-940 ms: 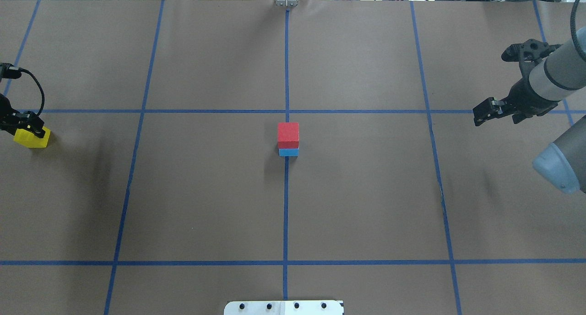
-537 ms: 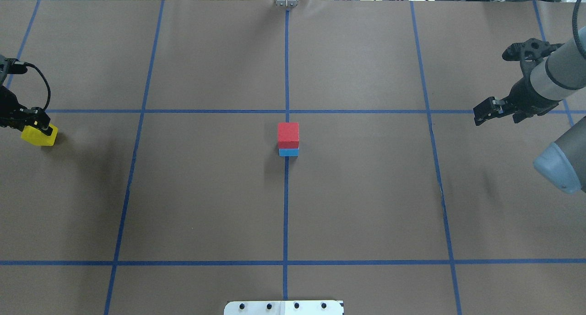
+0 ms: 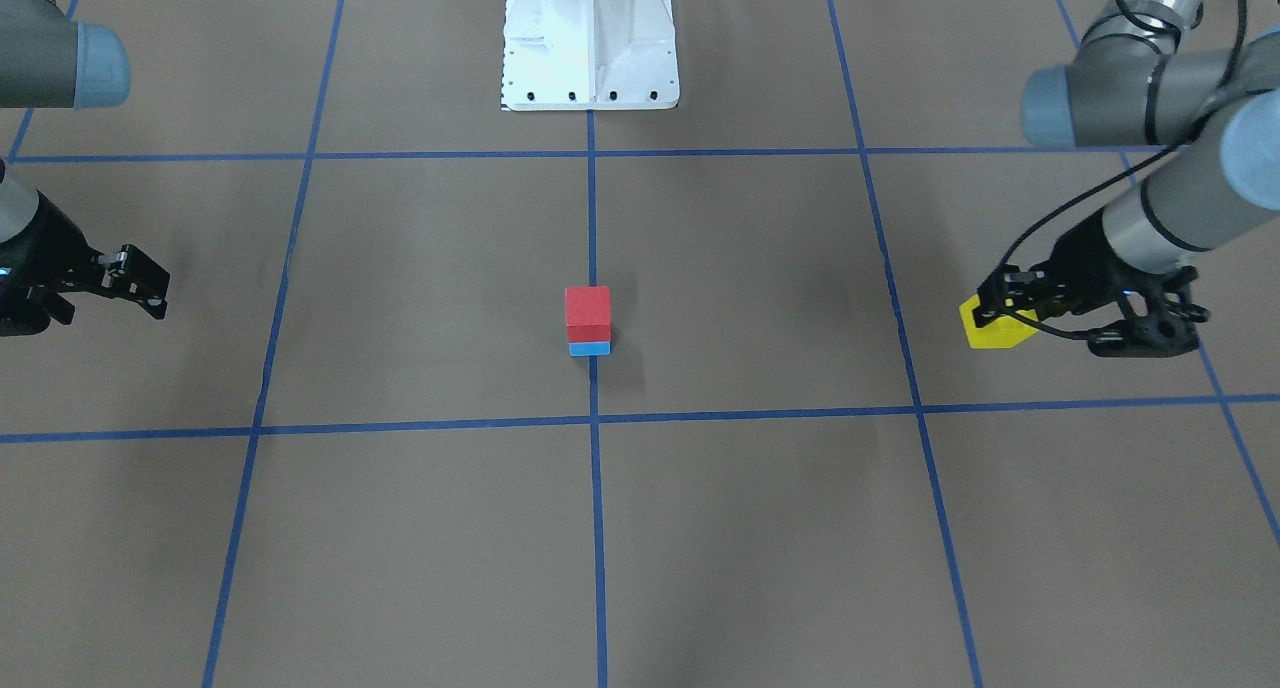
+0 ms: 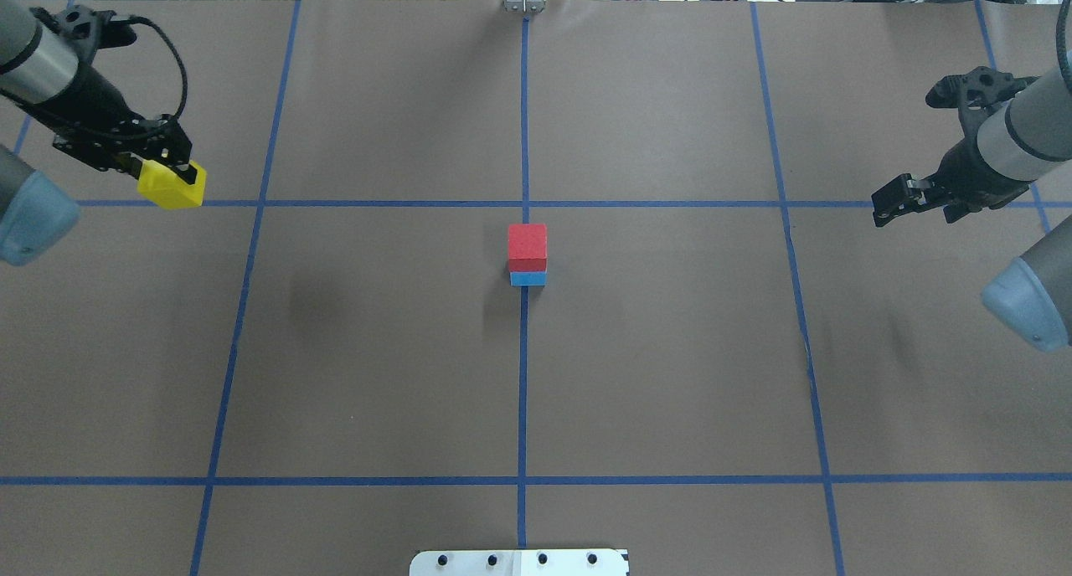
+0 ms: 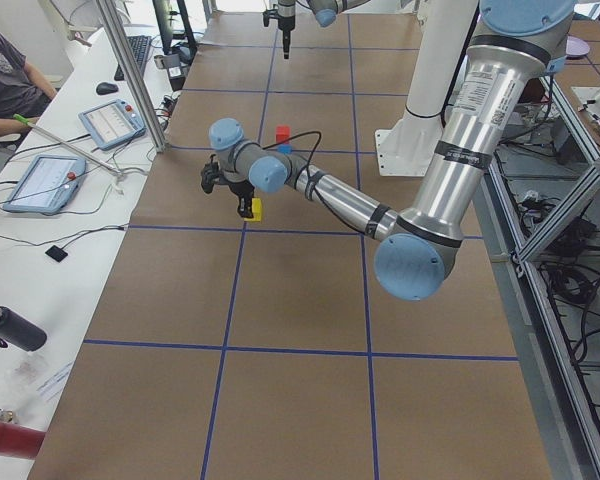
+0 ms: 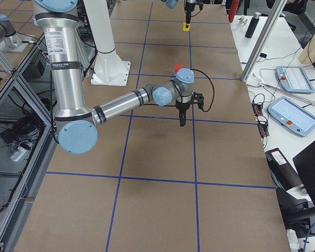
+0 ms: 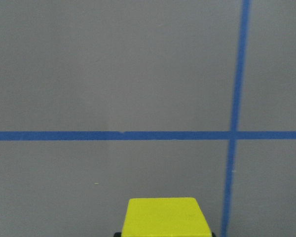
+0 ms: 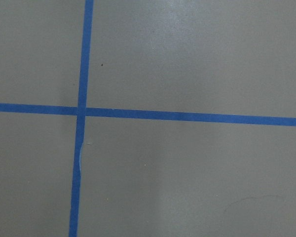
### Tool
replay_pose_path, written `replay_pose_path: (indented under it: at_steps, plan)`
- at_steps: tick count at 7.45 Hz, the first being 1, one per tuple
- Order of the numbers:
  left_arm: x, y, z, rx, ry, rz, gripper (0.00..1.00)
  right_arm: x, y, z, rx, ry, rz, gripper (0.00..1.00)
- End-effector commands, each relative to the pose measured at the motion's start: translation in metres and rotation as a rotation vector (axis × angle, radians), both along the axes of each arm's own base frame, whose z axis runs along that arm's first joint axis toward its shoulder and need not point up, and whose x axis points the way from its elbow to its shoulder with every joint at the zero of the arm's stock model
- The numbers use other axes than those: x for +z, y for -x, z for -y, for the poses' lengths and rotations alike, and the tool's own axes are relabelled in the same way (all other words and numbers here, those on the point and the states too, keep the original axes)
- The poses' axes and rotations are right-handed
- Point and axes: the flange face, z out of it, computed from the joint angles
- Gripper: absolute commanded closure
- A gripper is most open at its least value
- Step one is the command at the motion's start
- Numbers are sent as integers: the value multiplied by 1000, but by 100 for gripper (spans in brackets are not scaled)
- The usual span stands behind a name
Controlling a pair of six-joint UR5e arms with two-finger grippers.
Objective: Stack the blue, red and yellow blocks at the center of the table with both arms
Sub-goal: 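Carry the yellow cube with the left gripper above the red cube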
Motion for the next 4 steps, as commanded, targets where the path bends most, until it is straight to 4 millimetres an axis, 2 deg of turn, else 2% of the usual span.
replay_pose_path:
  at_steps: [1,2,3,4]
  plan:
    - [-133,-112,-46,6,-11,62,100,3,-3,0,2,5,-2,0]
    - [-170,-148,-68,8,16,49,100,5,-4,-1,-1,5,-2,0]
    - [-201,-181,-81,-7,8,47,100,5,-4,-1,-1,6,-3,0]
    - [-233,-218,-79,-26,21,55,100,4,-4,-1,-1,3,-1,0]
